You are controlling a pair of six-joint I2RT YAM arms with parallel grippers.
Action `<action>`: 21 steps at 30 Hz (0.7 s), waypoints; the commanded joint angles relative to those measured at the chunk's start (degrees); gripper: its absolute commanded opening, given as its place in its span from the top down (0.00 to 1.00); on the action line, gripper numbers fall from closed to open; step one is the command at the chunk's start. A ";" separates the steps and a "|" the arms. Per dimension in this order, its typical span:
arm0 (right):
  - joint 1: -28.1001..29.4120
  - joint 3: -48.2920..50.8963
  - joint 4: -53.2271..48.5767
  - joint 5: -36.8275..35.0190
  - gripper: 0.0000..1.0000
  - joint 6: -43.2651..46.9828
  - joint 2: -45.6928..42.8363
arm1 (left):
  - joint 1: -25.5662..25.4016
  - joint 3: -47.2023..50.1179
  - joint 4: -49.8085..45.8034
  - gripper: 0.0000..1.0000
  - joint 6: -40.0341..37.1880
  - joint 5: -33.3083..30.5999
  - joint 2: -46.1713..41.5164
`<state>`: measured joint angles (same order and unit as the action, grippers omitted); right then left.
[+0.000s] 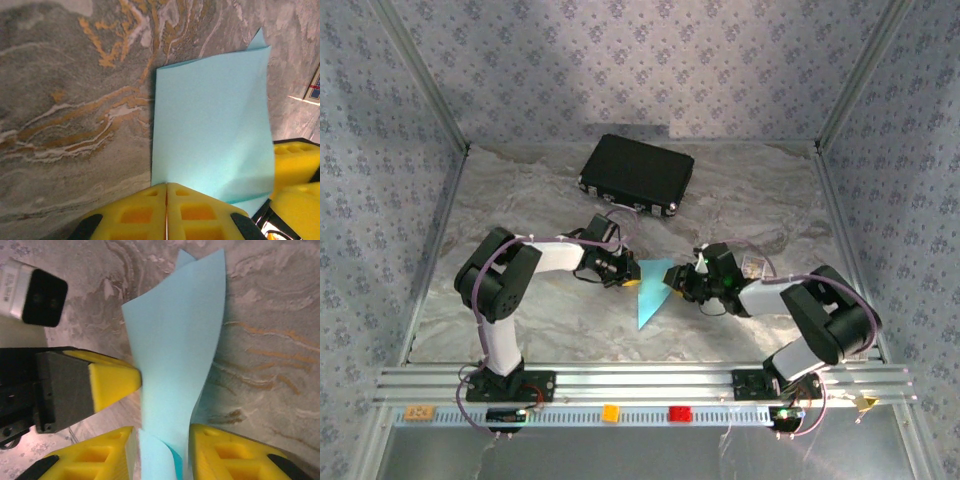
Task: Fold a paper plane with a square sheet of paper (pick it up from the middle)
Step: Fold the wing for the fifth time at the center of the table.
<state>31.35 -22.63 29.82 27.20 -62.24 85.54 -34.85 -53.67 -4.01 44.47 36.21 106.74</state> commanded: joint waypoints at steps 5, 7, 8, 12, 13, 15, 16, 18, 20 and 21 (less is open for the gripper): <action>-0.33 1.72 -3.78 0.46 0.61 2.12 -4.45 | 0.19 0.51 -1.18 0.93 -0.94 -0.97 0.31; -0.74 0.35 -3.72 1.92 0.59 3.36 -3.83 | 0.22 0.61 -0.96 0.93 -0.80 -0.78 0.31; -0.94 -0.44 -3.85 2.65 0.58 3.85 -3.25 | 0.20 0.64 -0.92 0.93 -0.85 -0.71 0.31; -1.92 -2.82 -2.75 4.58 0.58 4.44 -0.56 | 0.16 0.61 -0.74 0.93 -0.70 -0.44 0.58; -2.07 -2.98 -2.45 4.94 0.58 4.56 -0.15 | 0.19 0.58 -0.82 0.93 -0.70 -0.37 0.50; -2.55 -3.34 -1.82 5.97 0.58 4.85 0.72 | 0.21 0.60 -0.97 0.93 -0.78 -0.35 0.32; -2.76 -3.67 -1.61 6.61 0.58 5.09 1.22 | 0.22 0.65 -0.98 0.93 -0.78 -0.41 0.31; -3.16 -3.99 -1.70 7.27 0.58 5.31 1.91 | 0.16 0.33 -1.21 0.93 -0.87 -0.43 0.31; -3.74 -4.23 -2.04 7.67 0.58 5.78 2.49 | 0.22 0.20 -1.42 0.93 -0.87 -0.35 0.23; -4.07 -4.43 -2.22 8.15 0.58 6.07 2.84 | 0.21 0.08 -1.52 0.93 -0.96 -0.35 0.12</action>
<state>28.10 -25.41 27.66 33.01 -58.13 87.26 -34.85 -53.67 -4.01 44.38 36.23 106.74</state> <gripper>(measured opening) 0.422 0.072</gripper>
